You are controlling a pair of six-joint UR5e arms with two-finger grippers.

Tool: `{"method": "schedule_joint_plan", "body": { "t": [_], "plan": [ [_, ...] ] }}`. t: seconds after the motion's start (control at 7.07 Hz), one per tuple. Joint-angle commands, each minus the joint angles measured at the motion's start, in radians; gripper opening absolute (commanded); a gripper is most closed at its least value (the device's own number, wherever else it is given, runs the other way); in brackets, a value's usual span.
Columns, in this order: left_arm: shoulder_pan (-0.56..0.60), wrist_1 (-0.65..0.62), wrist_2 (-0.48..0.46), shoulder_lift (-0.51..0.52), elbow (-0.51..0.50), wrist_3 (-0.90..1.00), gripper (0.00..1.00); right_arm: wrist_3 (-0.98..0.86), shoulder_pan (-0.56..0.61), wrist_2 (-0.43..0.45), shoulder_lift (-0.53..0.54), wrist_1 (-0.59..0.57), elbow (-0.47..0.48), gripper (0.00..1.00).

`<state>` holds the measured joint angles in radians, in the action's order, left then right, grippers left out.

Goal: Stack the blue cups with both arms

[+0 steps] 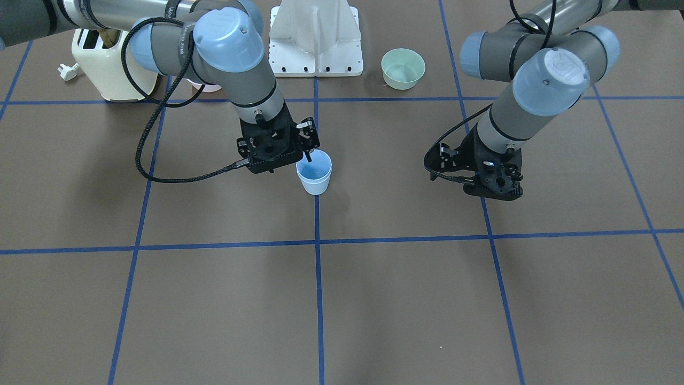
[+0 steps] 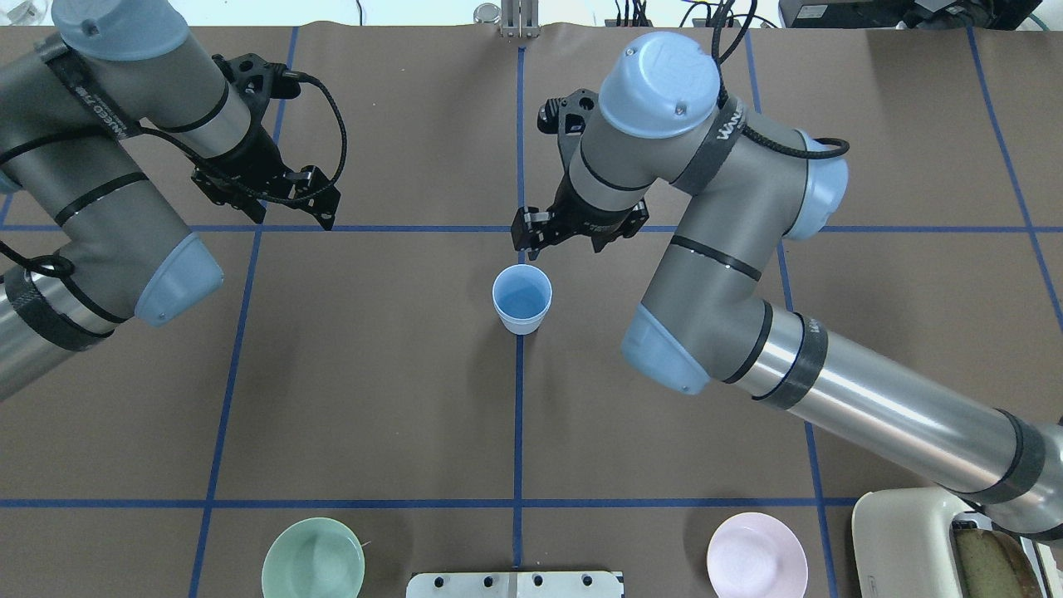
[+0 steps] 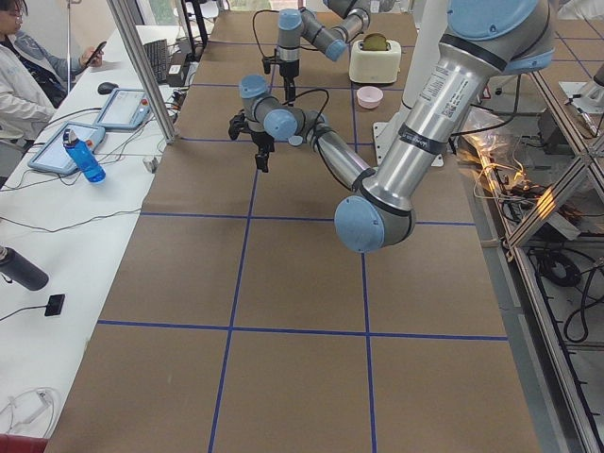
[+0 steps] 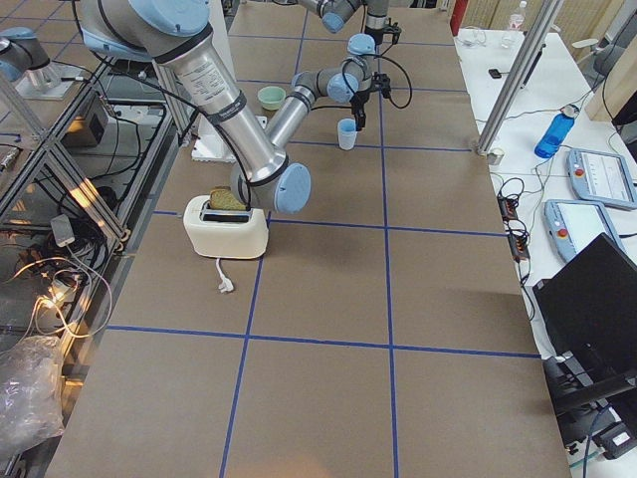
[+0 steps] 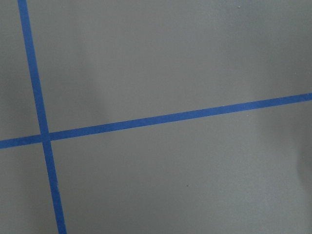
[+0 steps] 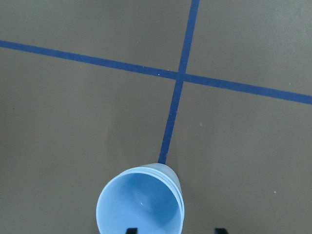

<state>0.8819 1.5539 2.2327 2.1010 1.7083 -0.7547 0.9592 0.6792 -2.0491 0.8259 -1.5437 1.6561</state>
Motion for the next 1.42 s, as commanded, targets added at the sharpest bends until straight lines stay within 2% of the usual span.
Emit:
{"method": "schedule_joint_plan", "body": {
  "t": [0.0,0.28,0.71,1.13,1.27],
  "plan": [
    [0.015,0.000,0.002,-0.001,0.005,0.000,0.98,-0.014,0.128,-0.043,0.050,0.002,0.004,1.00],
    [0.060,-0.009,0.005,-0.031,0.010,0.125,0.98,-0.080,0.224,-0.049,0.114,0.039,0.010,1.00],
    [0.191,-0.012,0.084,-0.116,-0.006,0.360,0.99,-0.140,0.348,-0.048,0.267,0.039,0.007,1.00],
    [0.340,-0.012,0.093,-0.189,-0.073,0.618,0.99,-0.463,0.570,-0.117,0.428,0.021,-0.001,1.00],
    [0.386,-0.023,0.135,-0.193,-0.113,0.680,0.99,-0.559,0.639,-0.158,0.470,0.020,-0.016,1.00]
  ]
}}
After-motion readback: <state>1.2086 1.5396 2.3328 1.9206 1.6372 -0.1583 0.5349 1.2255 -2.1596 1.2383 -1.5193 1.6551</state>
